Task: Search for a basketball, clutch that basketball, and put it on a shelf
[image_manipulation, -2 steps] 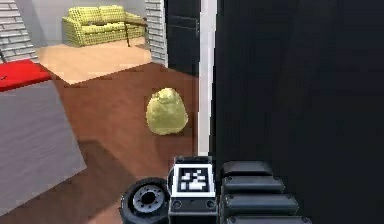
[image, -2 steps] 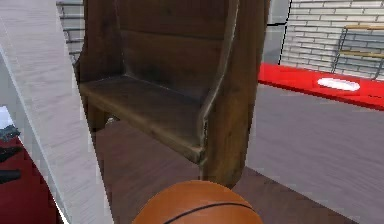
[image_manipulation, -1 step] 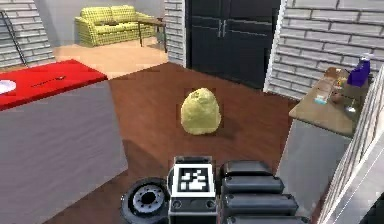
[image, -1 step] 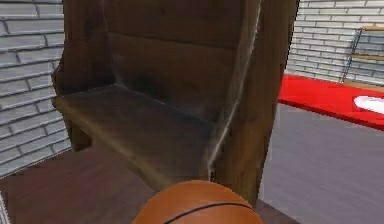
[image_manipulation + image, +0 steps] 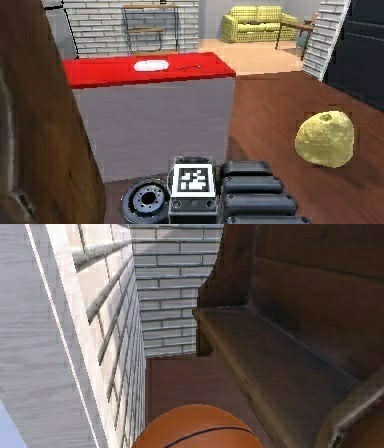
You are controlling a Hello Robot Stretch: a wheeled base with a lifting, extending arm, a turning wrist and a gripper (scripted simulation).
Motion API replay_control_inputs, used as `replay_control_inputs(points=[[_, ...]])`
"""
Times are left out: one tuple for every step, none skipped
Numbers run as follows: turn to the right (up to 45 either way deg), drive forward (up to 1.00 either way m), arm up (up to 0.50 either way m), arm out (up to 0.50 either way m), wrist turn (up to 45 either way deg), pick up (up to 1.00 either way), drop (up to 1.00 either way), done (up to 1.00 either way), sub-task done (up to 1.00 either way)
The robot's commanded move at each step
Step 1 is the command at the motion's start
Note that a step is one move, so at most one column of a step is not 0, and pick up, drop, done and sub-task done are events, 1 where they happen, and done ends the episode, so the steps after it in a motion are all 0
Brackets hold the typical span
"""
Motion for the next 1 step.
replay_control_inputs(points=[[0.0,1.0,0.0,0.0,0.0,0.0,0.0,0.0,0.0]])
